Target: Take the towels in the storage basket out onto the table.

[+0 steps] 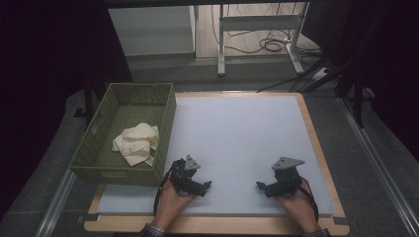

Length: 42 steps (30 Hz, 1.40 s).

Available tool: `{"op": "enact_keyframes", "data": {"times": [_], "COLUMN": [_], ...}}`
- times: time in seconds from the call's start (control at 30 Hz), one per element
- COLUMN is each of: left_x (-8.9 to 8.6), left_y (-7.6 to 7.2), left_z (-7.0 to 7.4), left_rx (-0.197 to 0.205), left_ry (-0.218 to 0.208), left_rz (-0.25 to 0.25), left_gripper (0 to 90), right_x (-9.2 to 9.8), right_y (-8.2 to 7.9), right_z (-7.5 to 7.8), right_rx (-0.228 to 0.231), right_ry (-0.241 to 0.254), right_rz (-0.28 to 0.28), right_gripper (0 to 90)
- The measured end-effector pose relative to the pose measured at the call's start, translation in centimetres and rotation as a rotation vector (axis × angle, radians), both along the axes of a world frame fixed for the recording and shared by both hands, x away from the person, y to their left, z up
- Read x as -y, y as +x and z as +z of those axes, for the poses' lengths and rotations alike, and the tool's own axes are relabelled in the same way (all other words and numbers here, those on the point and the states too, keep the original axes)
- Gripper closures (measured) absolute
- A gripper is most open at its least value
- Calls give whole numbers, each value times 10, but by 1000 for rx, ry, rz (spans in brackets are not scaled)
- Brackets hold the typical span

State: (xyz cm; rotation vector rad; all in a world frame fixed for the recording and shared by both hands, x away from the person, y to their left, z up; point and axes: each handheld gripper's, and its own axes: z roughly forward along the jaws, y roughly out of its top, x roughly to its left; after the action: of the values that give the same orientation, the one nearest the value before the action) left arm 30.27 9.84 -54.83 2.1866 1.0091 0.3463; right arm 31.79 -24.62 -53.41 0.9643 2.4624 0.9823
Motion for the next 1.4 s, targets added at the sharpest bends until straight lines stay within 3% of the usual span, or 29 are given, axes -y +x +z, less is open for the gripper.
{"op": "enact_keyframes", "data": {"times": [0.7,1.0,1.4], "left_x": [3,8,18], "left_y": [-1,1,9], "left_z": [6,22,39], "left_rx": [1,12,-10], "left_ry": [5,-9,-24], "left_rz": [-9,-50,-88], "left_gripper": [20,12,2], "right_x": [0,0,0], "right_y": [0,0,0], "right_z": [0,0,0], "right_rx": [1,1,2], "right_ry": [-1,-1,-1], "right_rz": [0,0,0], "right_gripper": [40,40,40]}}
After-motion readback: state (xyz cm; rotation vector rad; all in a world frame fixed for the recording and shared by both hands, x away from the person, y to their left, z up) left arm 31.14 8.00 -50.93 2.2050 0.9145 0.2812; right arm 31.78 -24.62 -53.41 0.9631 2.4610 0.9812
